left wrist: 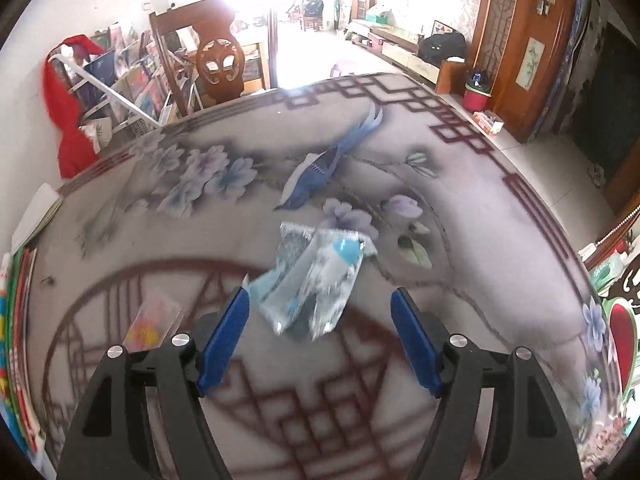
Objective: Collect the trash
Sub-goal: 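Grasp the crumpled foil-paper ball with the right tool while the left tool reaches the blue wrapper, then grasp the blue-and-white wrapper with the left tool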
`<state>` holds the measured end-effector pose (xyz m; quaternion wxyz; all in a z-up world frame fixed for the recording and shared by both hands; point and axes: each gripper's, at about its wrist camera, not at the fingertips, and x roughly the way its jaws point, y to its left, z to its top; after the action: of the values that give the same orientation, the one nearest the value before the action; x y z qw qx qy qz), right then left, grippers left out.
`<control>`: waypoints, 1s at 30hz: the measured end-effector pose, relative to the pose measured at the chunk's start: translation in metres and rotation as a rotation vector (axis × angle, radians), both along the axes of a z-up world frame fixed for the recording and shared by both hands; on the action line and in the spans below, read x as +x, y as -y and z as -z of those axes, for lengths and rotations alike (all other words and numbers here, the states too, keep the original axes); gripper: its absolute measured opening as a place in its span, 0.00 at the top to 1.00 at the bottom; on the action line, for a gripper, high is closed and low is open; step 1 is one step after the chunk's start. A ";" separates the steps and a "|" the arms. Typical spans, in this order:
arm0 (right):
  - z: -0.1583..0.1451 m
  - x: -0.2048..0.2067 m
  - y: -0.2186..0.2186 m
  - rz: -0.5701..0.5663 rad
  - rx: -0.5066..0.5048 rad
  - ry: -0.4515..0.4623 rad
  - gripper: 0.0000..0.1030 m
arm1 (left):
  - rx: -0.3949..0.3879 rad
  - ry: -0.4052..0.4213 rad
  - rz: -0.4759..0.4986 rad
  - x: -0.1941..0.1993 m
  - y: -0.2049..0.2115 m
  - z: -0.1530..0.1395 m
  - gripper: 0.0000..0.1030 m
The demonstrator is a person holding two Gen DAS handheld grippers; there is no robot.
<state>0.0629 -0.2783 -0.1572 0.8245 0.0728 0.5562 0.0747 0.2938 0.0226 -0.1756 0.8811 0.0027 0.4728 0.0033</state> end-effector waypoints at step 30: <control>0.008 0.007 -0.014 -0.033 0.010 -0.042 0.37 | -0.036 0.013 0.015 0.022 -0.002 0.018 0.31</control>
<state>0.0703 -0.2646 -0.1652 0.8110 0.0694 0.5740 0.0895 0.3155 0.0251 -0.1934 0.8840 -0.0095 0.4672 -0.0118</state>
